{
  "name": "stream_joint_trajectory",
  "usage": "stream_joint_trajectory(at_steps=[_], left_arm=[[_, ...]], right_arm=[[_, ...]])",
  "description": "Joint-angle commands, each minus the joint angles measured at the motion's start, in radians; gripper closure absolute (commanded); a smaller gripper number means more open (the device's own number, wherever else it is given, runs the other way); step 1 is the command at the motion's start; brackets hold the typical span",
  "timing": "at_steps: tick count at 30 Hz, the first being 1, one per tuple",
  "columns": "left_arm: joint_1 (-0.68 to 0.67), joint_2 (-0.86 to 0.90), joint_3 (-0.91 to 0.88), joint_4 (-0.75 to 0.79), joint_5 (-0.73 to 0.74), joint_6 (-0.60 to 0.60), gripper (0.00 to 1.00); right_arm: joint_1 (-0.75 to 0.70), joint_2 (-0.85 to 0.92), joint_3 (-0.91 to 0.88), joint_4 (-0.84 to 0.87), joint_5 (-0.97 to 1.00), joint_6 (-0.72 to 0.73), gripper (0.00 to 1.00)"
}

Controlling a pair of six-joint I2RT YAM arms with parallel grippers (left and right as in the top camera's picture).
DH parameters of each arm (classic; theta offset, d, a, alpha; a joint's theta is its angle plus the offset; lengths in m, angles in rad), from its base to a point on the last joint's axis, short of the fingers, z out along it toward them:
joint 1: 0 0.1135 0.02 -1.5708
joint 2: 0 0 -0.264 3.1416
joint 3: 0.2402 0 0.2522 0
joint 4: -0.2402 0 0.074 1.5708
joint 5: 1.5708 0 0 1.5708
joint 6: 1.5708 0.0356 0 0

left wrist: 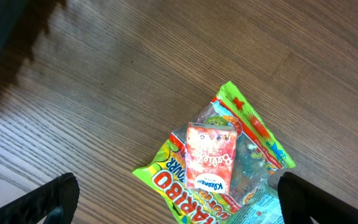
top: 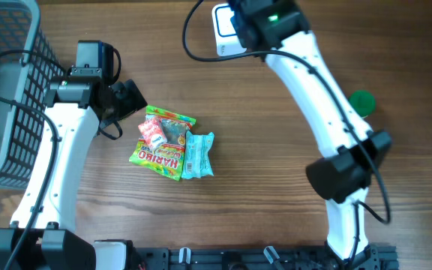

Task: Scan the item barcode
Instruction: 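Raise the red stick with the right gripper up to the white scanner, then hold the red stick in front of the scanner with the right gripper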

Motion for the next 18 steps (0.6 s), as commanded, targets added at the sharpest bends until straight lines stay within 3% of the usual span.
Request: stream_joint_trajectory(at_steps=[1,18], left_arm=[[0.005,0.006,0.000,0.003,-0.006,0.011,0.00],[0.005,0.006,0.000,0.003,-0.006,0.011,0.00]], right_arm=[[0.013,0.088,-0.026,0.072,0.200,-0.090,0.96],[0.036,0.417,-0.032,0.265,0.338,-0.271,0.96]])
